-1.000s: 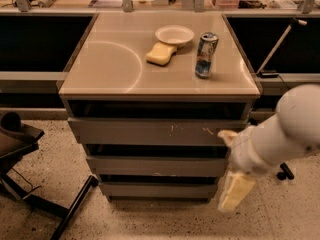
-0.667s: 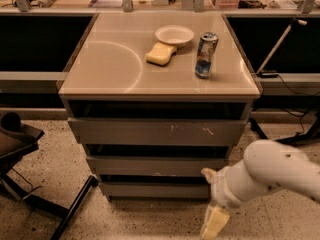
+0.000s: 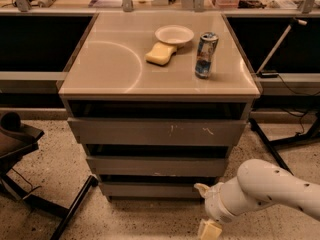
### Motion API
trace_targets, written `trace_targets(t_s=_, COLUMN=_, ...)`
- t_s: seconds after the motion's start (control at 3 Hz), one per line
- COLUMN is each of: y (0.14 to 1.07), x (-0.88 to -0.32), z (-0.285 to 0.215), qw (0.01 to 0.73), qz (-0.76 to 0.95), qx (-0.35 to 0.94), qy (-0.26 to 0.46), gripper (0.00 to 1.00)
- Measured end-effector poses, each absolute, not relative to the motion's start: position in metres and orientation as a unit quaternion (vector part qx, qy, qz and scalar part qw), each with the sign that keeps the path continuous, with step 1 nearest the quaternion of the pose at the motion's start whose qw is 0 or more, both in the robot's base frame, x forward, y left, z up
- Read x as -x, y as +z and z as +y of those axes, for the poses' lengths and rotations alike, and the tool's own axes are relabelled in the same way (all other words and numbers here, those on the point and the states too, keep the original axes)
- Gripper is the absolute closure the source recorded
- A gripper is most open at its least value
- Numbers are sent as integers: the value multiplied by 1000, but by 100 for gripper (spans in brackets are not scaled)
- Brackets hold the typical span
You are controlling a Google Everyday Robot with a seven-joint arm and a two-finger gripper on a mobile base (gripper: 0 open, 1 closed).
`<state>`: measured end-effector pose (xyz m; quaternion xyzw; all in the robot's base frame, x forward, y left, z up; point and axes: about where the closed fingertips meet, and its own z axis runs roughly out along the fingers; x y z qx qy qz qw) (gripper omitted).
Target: Open middle drawer
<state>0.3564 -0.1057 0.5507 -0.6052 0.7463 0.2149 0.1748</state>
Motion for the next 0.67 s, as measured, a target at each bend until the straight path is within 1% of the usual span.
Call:
trace_targets(t_s=0.33, y=543, x=-384, z=-105, qw=186, qz=733, qx=612, qy=232, gripper=0)
trace_targets(t_s=0.67, y=559, x=-450, z=-93, qw=241, qz=693, qx=649, qy=201, gripper=0)
